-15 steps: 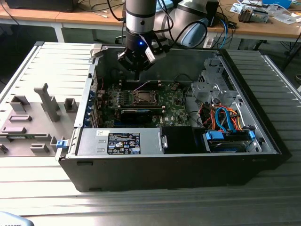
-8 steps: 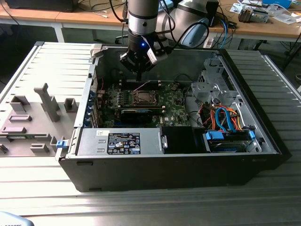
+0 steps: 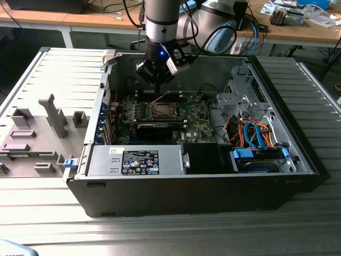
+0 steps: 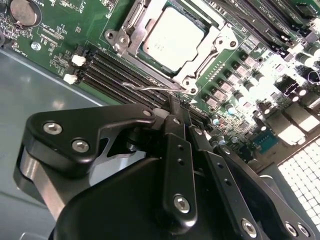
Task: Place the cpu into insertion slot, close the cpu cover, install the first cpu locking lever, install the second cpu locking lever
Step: 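Install the first cpu locking lever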
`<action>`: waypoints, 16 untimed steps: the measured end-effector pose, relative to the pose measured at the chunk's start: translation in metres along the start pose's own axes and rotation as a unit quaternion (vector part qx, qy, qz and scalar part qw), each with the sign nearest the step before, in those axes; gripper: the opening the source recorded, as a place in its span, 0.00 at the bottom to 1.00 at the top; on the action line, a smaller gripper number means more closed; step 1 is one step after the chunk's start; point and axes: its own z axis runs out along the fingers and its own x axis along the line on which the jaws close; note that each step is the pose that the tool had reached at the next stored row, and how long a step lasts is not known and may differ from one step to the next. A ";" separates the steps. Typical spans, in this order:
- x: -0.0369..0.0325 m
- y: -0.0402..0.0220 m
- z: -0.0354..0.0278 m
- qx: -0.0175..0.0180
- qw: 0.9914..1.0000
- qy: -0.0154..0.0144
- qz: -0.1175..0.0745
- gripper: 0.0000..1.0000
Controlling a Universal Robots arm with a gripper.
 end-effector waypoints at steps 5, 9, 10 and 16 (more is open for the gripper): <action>-0.0001 -0.0001 0.0022 0.000 1.000 0.000 0.000 0.11; -0.0001 -0.0001 0.0035 0.000 1.000 0.000 0.000 0.11; -0.0001 -0.0001 0.0038 0.000 1.000 0.000 0.000 0.11; -0.0001 -0.0002 0.0054 0.000 1.000 0.000 0.000 0.11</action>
